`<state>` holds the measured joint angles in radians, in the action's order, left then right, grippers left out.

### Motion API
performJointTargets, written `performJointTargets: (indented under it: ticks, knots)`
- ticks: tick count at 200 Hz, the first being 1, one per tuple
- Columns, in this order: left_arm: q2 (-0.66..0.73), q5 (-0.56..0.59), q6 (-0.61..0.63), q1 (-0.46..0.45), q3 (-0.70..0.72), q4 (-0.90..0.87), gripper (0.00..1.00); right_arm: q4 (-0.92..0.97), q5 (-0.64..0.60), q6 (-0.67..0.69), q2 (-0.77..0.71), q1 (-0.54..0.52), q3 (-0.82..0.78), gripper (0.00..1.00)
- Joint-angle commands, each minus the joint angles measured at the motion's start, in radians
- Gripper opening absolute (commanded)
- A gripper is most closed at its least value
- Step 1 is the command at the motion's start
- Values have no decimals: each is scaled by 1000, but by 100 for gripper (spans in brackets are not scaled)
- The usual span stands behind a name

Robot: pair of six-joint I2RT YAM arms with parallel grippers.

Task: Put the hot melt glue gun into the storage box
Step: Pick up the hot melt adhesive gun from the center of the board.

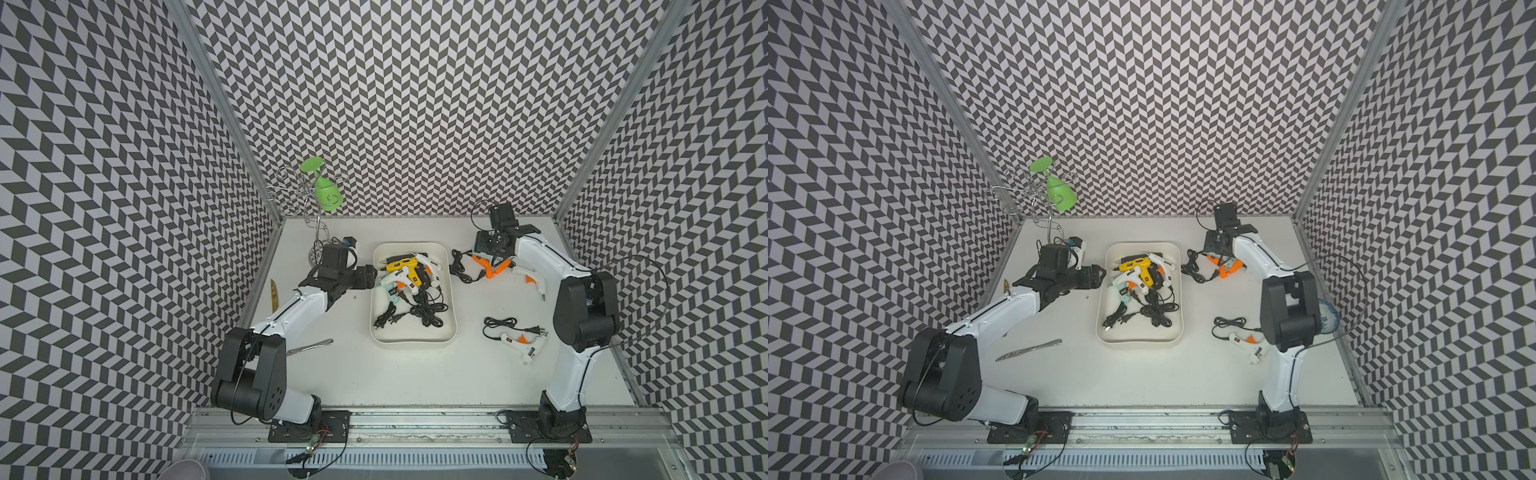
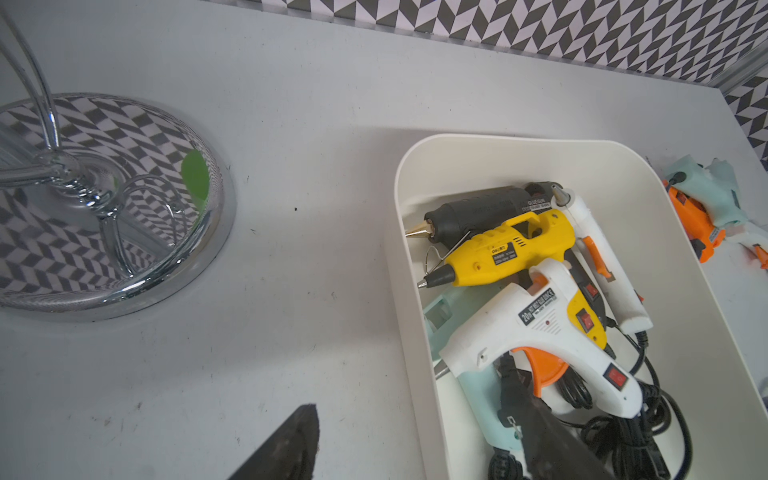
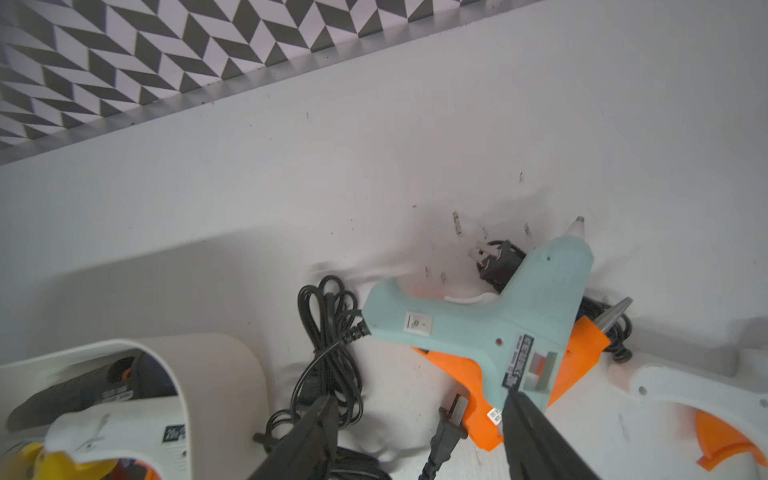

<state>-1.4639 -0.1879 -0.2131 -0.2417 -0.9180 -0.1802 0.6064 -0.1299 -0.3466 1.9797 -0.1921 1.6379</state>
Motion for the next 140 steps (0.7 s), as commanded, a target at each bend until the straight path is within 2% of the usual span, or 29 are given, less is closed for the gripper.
performJointTargets:
  ticks: [1,48,77,140]
  knots:
    - [19,-2,16,-2,-31,16,81,44,-81,-21,45,32,31,66]
    - [38,-1,27,-19,-35,16,81,32,13,-144,56,102,25,67]
    - [35,-1,27,-25,-37,11,81,46,60,-168,128,135,82,68]
    - [49,9,34,-30,-27,-2,81,83,70,-173,256,142,180,67]
